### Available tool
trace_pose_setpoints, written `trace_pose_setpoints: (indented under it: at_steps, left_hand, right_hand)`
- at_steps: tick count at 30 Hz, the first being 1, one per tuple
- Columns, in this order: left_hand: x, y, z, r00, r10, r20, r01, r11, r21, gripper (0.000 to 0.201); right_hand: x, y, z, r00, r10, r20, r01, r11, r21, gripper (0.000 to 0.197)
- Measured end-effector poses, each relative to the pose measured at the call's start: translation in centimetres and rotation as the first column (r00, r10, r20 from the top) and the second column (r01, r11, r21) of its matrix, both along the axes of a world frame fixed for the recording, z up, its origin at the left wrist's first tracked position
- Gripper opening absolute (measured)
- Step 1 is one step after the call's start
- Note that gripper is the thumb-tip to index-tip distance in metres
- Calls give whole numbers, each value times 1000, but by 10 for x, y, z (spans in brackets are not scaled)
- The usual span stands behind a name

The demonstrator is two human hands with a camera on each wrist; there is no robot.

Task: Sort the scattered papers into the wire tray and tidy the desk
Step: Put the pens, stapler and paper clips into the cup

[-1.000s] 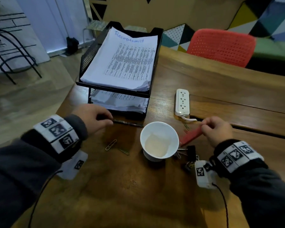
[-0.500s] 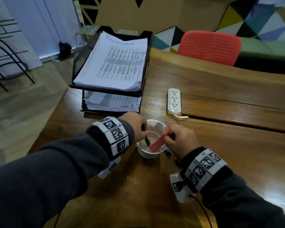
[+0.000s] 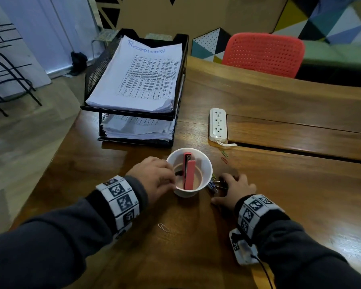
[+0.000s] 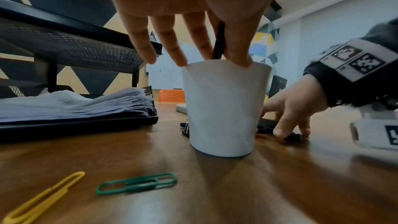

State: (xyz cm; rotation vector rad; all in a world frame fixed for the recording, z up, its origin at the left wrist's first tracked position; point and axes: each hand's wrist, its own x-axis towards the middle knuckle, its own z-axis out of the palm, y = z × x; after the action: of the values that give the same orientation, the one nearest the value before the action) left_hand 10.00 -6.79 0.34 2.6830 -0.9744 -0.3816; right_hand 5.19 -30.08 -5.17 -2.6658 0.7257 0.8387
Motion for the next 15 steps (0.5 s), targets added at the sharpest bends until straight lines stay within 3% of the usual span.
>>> trace_pose_setpoints:
  at_steps: [7,12,15]
  left_hand:
    - [19,14,0,999,18,-40,-17,1000,20,23]
    - [25,24,-3,996,94,-9,-94,996,-4,24]
    - [29,23,-3,990,138,-11,-139,990,-38,23]
  right_hand:
    - [8,7,7,987,148,-57,-145,988,54,69]
    - [40,-16,25,983,151,108,-148,988,-33,58]
    - [69,-24,26,992,102,77,-100,994,-40,62]
